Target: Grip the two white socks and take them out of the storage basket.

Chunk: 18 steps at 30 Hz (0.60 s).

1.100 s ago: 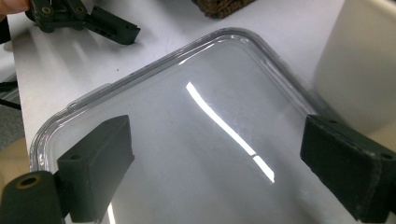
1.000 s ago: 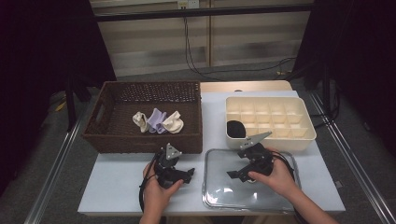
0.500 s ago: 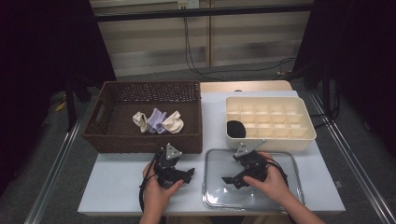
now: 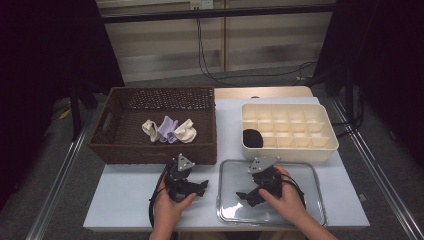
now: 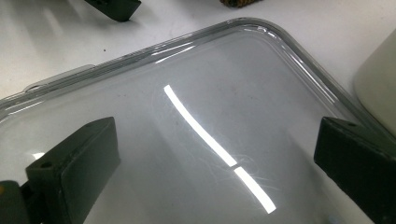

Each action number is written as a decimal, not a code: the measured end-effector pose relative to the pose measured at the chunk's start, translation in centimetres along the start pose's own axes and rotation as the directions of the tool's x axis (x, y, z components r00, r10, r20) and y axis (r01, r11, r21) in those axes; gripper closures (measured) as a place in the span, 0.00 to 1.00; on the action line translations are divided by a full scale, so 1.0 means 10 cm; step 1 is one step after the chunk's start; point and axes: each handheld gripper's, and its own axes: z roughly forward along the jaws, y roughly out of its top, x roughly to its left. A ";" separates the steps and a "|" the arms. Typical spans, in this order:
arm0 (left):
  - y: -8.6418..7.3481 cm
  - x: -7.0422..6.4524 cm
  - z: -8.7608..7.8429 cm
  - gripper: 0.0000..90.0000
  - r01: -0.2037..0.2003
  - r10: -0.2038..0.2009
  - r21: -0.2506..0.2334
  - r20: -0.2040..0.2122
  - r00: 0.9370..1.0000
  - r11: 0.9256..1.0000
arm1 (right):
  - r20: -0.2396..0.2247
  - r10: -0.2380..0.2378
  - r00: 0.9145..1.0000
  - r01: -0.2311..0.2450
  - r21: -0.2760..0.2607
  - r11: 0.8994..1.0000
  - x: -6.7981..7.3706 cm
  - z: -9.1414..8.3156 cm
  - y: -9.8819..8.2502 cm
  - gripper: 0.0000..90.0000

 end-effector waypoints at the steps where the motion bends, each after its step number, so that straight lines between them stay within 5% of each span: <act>1: 0.00 0.00 0.00 0.02 -0.001 0.001 0.001 0.000 1.000 1.000 | -0.001 0.001 1.000 -0.001 -0.001 1.000 0.00 0.00 0.00 0.00; 18: 0.01 0.01 -0.02 0.03 0.023 -0.023 0.000 0.002 1.000 1.000 | 0.002 -0.002 1.000 0.002 -0.007 1.000 0.00 0.00 -0.01 0.00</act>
